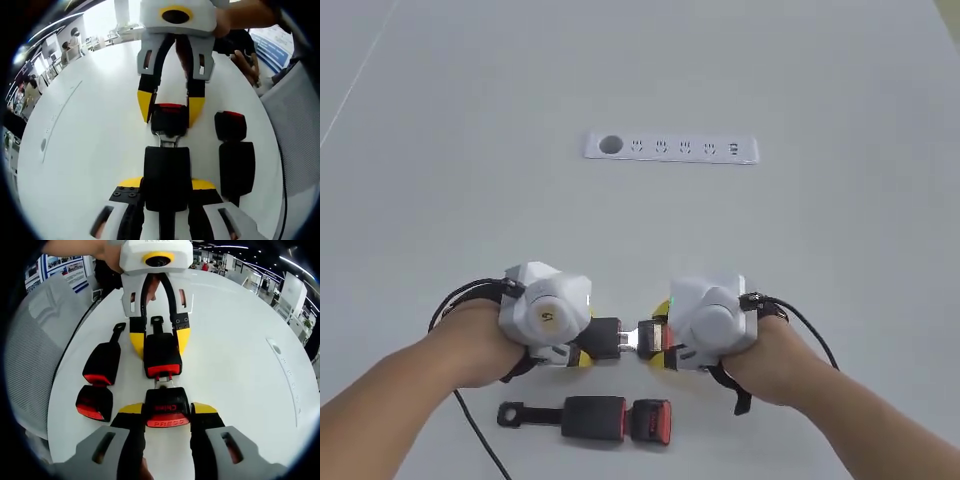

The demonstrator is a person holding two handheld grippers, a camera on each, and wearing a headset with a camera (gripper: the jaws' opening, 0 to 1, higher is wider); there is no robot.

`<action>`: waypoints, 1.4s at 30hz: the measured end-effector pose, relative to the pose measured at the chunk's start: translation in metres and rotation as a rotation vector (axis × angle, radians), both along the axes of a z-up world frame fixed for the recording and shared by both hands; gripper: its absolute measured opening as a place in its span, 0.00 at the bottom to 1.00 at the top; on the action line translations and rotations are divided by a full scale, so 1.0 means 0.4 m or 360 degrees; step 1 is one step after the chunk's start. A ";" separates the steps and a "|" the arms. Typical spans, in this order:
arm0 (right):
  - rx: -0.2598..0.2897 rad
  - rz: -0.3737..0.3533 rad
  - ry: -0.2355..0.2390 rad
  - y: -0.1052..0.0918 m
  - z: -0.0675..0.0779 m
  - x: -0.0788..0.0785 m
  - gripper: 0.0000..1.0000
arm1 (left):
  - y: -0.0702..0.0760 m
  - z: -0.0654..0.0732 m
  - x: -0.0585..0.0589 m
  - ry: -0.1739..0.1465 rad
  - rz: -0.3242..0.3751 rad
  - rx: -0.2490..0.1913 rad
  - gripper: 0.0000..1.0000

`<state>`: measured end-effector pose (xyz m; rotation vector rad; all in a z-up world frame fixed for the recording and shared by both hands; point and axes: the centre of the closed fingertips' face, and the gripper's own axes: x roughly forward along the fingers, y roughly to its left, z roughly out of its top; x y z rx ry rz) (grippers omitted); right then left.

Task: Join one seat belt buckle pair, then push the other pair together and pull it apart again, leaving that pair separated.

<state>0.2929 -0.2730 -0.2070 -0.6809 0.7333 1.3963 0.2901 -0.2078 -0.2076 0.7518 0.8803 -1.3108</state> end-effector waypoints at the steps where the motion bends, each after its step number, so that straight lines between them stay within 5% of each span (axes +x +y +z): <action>1: 0.0003 -0.0004 0.0002 0.000 0.001 -0.001 0.33 | 0.000 -0.001 0.001 0.0000 0.0000 0.0000 0.33; 11: 0.0040 -0.0039 0.0022 -0.044 0.001 0.004 0.33 | 0.002 -0.007 0.004 -0.0004 -0.0011 0.0021 0.33; 31: -0.0021 -0.0099 -0.0007 -0.239 -0.012 -0.003 0.34 | 0.002 -0.017 0.007 -0.0012 -0.0009 0.0028 0.33; 42: -0.0040 -0.0101 0.0007 -0.275 -0.010 -0.009 0.35 | 0.003 -0.013 0.010 -0.0010 0.0005 0.0014 0.34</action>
